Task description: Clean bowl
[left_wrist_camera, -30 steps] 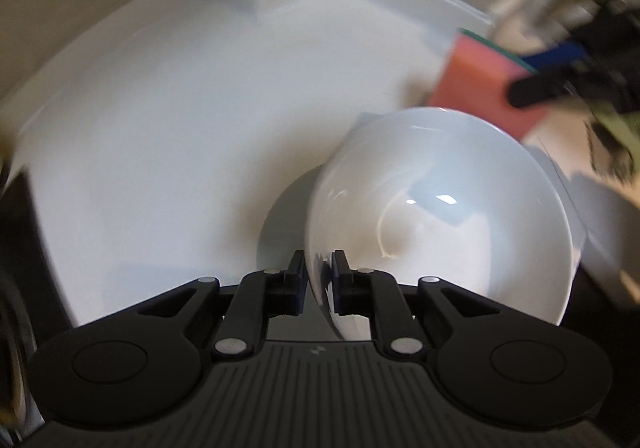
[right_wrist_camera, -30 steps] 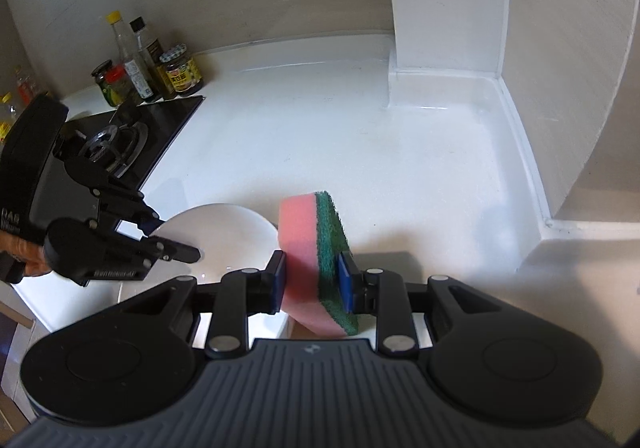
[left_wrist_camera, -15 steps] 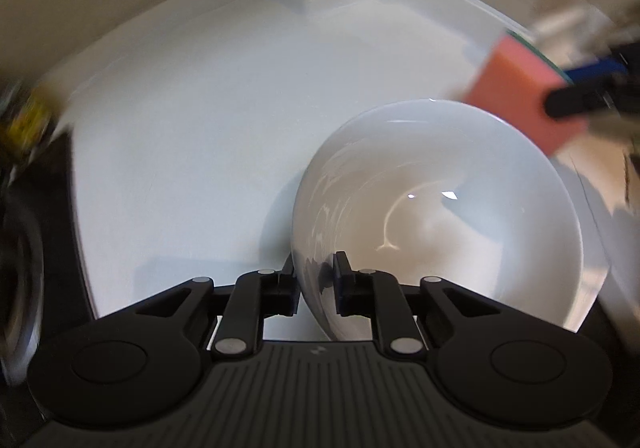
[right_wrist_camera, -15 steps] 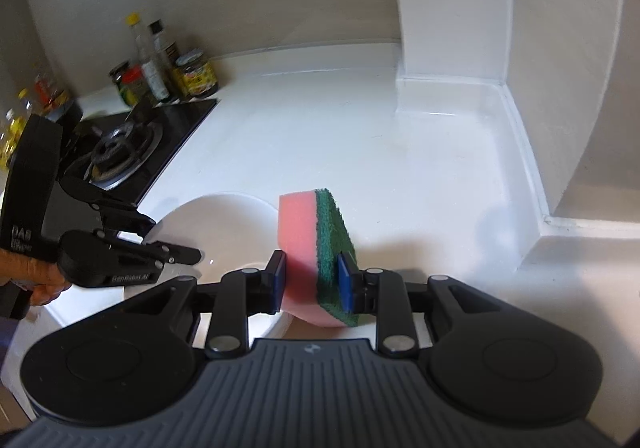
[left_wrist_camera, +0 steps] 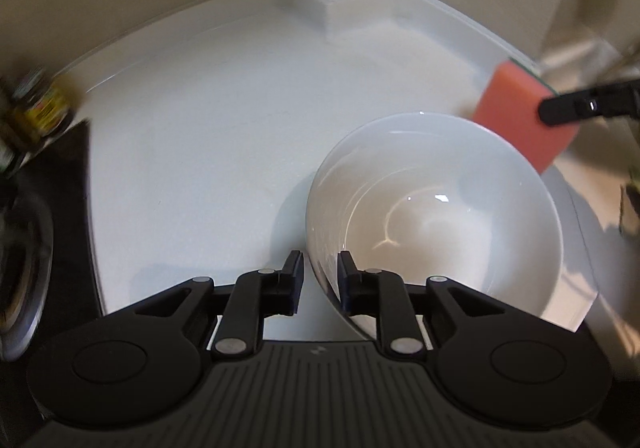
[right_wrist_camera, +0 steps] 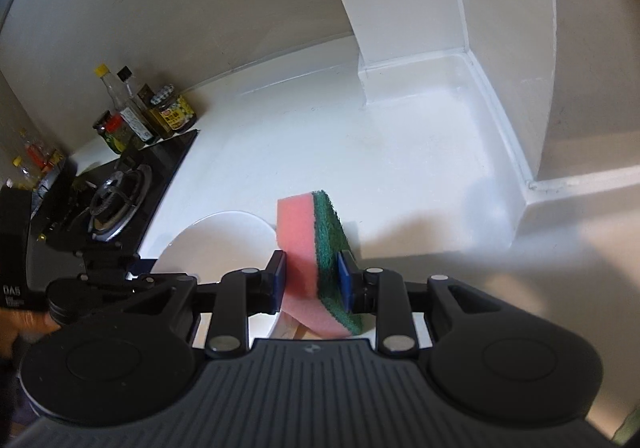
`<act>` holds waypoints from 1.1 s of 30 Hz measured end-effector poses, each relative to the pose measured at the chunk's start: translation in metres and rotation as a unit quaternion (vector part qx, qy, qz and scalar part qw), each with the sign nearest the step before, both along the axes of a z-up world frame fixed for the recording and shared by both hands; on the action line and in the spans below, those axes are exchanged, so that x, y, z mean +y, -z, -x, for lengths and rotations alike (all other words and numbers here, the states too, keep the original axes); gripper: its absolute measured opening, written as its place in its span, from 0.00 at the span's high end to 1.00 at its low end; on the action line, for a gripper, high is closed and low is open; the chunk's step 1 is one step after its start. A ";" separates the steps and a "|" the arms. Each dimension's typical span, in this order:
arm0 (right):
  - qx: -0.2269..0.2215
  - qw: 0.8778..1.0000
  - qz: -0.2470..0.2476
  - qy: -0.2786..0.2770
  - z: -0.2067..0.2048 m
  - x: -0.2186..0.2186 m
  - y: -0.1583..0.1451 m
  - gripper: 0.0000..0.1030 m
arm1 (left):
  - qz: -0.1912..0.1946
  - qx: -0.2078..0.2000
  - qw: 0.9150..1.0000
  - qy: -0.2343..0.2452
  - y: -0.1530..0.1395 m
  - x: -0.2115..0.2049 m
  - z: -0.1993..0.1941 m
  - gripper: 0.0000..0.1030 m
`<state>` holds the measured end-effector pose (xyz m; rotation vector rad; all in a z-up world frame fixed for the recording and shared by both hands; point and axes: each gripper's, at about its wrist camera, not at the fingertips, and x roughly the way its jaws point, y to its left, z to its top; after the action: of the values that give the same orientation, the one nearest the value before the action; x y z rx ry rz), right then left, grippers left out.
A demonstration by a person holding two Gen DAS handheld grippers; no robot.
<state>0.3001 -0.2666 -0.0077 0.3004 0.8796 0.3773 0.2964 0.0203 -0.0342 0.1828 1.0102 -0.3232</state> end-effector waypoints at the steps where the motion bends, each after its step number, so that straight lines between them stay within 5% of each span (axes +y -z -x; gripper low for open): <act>1: -0.001 1.000 -0.001 0.001 0.002 0.001 0.000 0.77 | 0.004 0.003 1.000 0.005 0.002 -0.001 0.001 0.79; 7: 0.002 1.000 -0.001 0.002 0.000 0.003 0.000 0.77 | -0.050 -0.006 0.996 0.070 0.012 -0.015 -0.016 0.83; 13: -0.011 0.999 0.033 -0.014 -0.008 0.009 -0.003 0.77 | -0.108 -0.032 0.972 0.208 0.016 -0.024 -0.026 0.75; 15: -0.019 0.998 0.048 -0.021 -0.006 0.013 -0.004 0.77 | -0.105 -0.030 0.969 0.220 0.015 -0.023 -0.032 0.75; 19: -0.025 0.999 0.040 -0.010 -0.001 0.014 -0.002 0.78 | -0.089 -0.018 0.985 0.147 0.011 -0.021 -0.038 0.73; 21: -0.028 0.999 0.043 -0.007 0.001 0.014 -0.002 0.78 | -0.044 0.003 0.998 0.040 0.001 -0.010 -0.033 0.74; 25: -0.029 0.999 0.044 -0.009 0.003 0.017 -0.003 0.78 | 0.021 0.022 0.997 -0.068 0.001 0.004 -0.014 0.75; 30: -0.031 0.998 0.052 -0.019 0.005 0.020 -0.004 0.77 | 0.011 0.022 0.995 -0.092 0.004 -0.002 -0.007 0.79; 33: -0.031 0.998 0.050 -0.021 0.004 0.019 -0.004 0.77 | -0.025 0.009 0.998 -0.058 0.008 -0.016 -0.012 0.87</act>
<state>0.2960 -0.2477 -0.0039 0.1767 0.8430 0.3784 0.3086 0.0043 -0.0419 0.1657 1.0417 -0.1954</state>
